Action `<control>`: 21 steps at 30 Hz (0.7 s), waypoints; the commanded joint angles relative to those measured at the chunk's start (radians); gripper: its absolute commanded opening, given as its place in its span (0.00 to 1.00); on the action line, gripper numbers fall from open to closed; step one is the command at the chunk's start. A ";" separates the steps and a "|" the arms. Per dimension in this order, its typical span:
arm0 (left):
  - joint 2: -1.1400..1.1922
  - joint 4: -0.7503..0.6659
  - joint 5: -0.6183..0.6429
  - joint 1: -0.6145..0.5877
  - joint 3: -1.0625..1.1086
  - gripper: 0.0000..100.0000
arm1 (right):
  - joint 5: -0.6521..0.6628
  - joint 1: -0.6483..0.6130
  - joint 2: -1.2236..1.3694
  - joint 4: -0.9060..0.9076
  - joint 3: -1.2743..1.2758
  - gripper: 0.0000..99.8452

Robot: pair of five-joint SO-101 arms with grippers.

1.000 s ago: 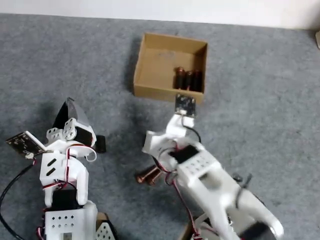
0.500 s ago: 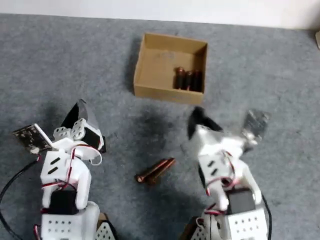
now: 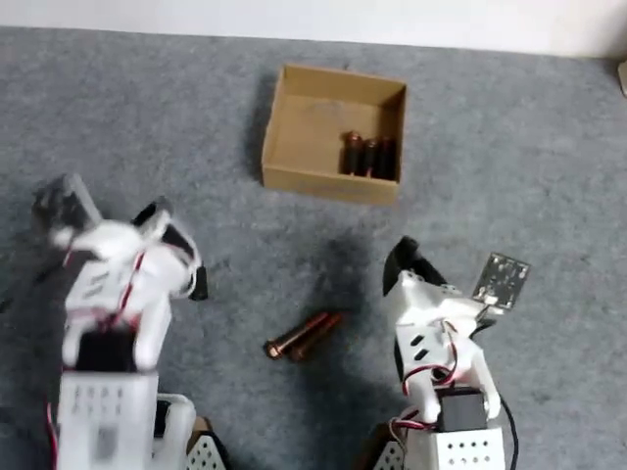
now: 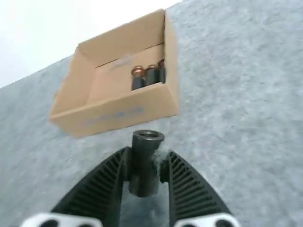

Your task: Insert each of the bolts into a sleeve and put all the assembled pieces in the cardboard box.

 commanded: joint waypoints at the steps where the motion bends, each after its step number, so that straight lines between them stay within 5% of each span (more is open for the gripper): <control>1: 0.326 0.015 -0.018 0.087 -0.134 0.01 | 0.015 0.036 -0.004 -0.018 -0.010 0.00; 7: 0.509 0.226 -0.249 0.338 -0.229 0.01 | 0.015 0.036 -0.004 -0.019 -0.008 0.00; 13: 0.472 0.417 -0.242 0.484 -0.286 0.01 | 0.015 0.035 -0.004 -0.019 -0.008 0.00; 21: 0.369 0.523 0.141 0.691 -0.306 0.01 | 0.015 0.035 -0.004 -0.090 -0.001 0.00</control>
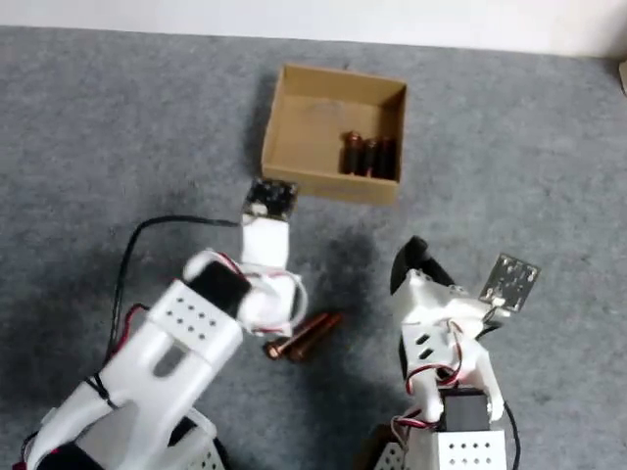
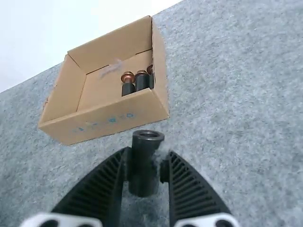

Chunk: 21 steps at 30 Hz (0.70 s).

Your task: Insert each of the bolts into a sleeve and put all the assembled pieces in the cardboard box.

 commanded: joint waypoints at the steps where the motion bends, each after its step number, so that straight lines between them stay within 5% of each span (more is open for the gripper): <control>1: -0.102 0.021 0.230 0.093 -0.064 0.01 | 0.015 0.013 -0.004 -0.085 0.013 0.00; 4: -0.171 -0.020 0.359 0.110 -0.045 0.01 | 0.015 0.013 -0.004 -0.117 0.045 0.00; 16: -0.189 -0.545 0.382 -0.105 0.315 0.01 | 0.015 0.012 -0.004 -0.119 0.050 0.00; 21: -0.194 -0.423 -0.060 -0.105 0.337 0.01 | 0.015 0.016 -0.004 -0.119 0.050 0.00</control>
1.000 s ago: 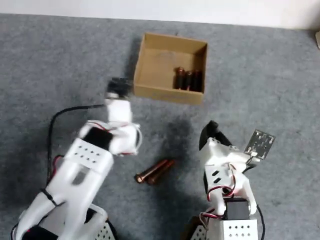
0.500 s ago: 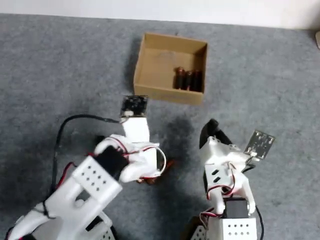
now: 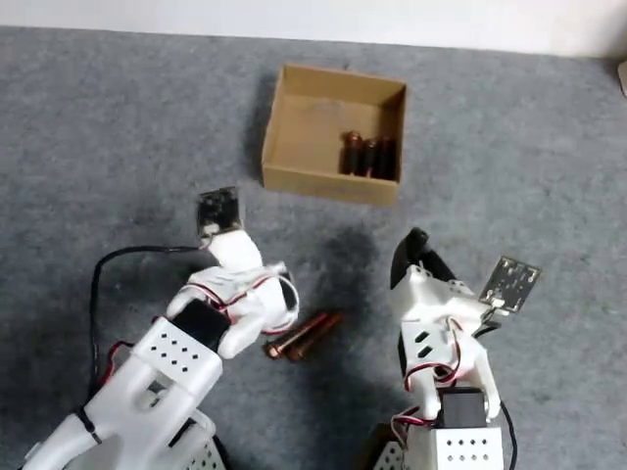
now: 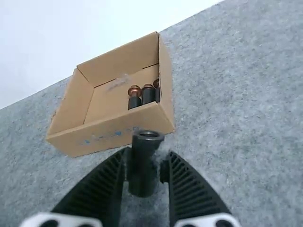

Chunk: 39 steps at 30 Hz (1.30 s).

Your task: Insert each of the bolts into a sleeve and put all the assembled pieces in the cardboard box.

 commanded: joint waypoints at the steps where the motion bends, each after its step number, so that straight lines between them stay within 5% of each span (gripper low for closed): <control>1: -0.018 0.091 -0.351 -0.010 -0.002 0.01 | 0.015 0.012 -0.005 -0.031 0.004 0.00; 8: -0.010 0.275 -0.563 0.093 0.008 0.01 | 0.015 0.012 -0.005 -0.031 0.001 0.00; 13: -0.010 0.181 -0.773 0.137 0.116 0.01 | 0.015 0.012 -0.005 -0.031 0.001 0.00; 20: -0.010 0.029 -0.778 0.134 0.111 0.01 | 0.015 0.010 -0.005 -0.031 0.005 0.00; 26: -0.010 0.127 -0.773 0.173 0.050 0.23 | 0.015 0.010 -0.005 -0.031 0.005 0.00; 33: -0.010 0.290 -0.775 0.275 0.039 0.18 | 0.015 0.008 -0.005 -0.031 0.005 0.00; 39: -0.010 0.212 -0.779 0.242 0.120 0.20 | 0.015 0.008 -0.005 -0.031 0.005 0.00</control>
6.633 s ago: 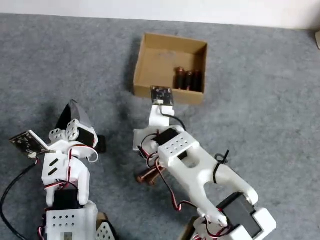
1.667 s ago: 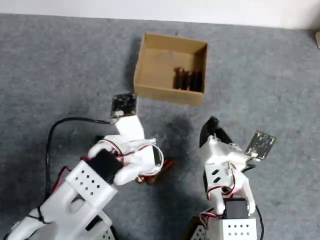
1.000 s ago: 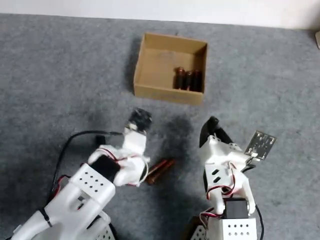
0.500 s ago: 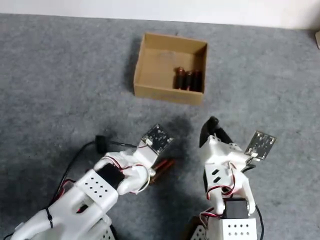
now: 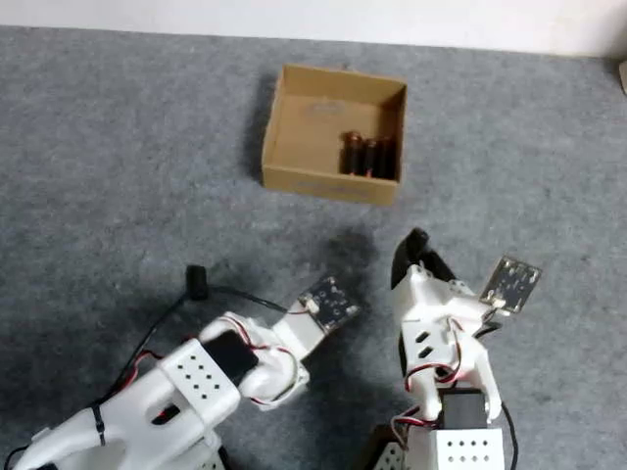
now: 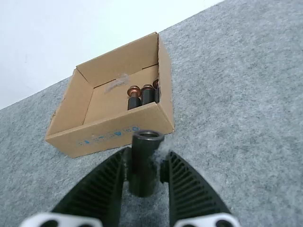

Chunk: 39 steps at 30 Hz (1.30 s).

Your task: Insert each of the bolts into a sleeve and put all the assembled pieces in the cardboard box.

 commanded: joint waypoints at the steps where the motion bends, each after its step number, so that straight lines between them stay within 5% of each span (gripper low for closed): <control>1: -0.010 -0.084 -0.008 -0.048 0.016 0.20 | 0.015 0.007 -0.005 -0.031 0.005 0.00; 15: -0.010 -0.132 -0.083 -0.143 -0.019 0.20 | 0.015 0.007 -0.005 -0.031 0.005 0.00; 23: -0.010 -0.132 -0.299 -0.162 0.007 0.20 | 0.015 0.007 -0.005 -0.031 0.005 0.00; 39: -0.010 -0.172 -0.295 -0.194 0.097 0.20 | 0.015 0.005 -0.005 -0.031 0.005 0.00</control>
